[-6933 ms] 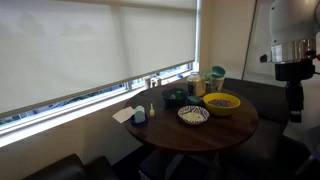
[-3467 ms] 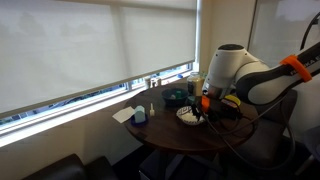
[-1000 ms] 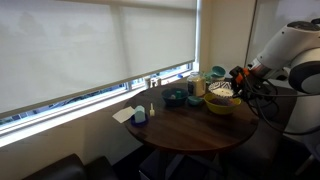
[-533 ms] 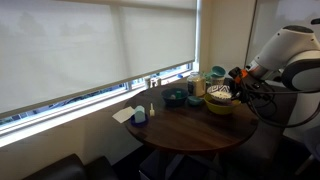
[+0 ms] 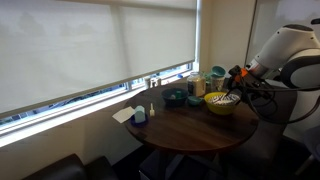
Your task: Put the white plate in the yellow bowl
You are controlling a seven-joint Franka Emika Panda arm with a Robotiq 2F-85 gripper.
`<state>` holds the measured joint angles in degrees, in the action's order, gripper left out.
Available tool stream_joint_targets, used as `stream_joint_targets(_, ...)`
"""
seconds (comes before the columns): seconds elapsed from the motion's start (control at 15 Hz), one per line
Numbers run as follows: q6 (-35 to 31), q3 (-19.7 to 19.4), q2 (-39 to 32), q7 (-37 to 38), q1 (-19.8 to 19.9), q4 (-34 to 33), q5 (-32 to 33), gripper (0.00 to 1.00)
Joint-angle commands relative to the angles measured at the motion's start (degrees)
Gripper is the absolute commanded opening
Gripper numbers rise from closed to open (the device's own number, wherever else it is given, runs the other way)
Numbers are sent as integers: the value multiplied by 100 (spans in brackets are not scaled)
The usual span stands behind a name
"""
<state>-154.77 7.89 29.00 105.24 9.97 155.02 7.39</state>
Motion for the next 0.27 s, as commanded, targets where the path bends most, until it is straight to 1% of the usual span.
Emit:
stream_joint_targets(0.0, -51, 134, 365, -737, -223, 18, 12, 94)
stream_joint_targets(0.07, 8, 200, 409, -945, -343, -19, -37, 98)
stream_joint_targets(0.13, -51, 194, 194, -746, -92, -20, -128, 81)
stream_joint_targets(0.2, -48, 242, 263, -860, -177, -20, -138, 89)
